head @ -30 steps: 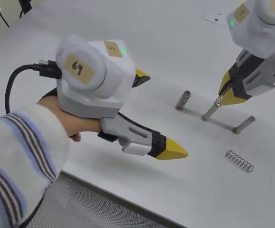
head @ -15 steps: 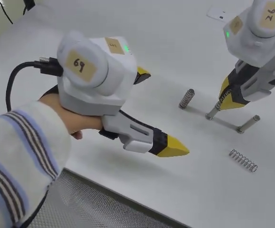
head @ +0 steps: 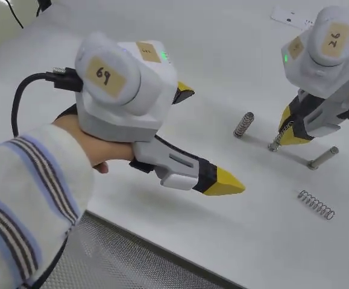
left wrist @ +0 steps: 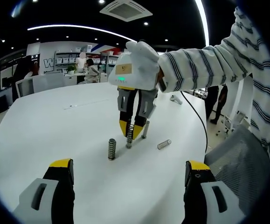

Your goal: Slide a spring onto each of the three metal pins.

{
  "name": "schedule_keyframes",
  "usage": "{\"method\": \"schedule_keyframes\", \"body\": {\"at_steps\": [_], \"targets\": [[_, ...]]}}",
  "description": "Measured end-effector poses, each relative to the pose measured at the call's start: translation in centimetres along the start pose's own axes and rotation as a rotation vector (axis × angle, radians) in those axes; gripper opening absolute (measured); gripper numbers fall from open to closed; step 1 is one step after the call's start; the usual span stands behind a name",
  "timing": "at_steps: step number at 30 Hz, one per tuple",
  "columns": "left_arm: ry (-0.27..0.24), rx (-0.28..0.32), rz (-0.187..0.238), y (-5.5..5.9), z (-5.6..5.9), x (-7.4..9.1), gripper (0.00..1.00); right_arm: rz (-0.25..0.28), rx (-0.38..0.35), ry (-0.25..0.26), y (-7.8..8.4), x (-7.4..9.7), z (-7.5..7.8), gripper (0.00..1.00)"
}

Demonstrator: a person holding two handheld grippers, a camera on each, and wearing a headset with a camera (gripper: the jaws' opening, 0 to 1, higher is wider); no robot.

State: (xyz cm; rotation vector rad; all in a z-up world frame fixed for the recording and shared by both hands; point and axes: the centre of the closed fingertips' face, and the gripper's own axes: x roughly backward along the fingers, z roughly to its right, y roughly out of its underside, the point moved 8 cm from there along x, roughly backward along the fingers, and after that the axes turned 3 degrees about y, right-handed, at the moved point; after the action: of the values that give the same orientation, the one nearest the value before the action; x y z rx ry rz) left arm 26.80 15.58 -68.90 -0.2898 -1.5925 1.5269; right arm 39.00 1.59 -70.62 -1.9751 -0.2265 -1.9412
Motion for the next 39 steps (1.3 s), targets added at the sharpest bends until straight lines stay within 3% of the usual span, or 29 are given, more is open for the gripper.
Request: {"method": "schedule_keyframes", "body": {"at_steps": [24, 39], "targets": [[-0.007, 0.01, -0.014, 0.1, 0.0, 0.1, 0.97, 0.006, 0.025, -0.007, -0.2, -1.6, 0.1, 0.09], [0.007, 0.022, -0.017, 0.2, 0.3, 0.0, 0.98, 0.03, 0.035, 0.013, -0.4, -0.7, -0.2, 0.17]]}}
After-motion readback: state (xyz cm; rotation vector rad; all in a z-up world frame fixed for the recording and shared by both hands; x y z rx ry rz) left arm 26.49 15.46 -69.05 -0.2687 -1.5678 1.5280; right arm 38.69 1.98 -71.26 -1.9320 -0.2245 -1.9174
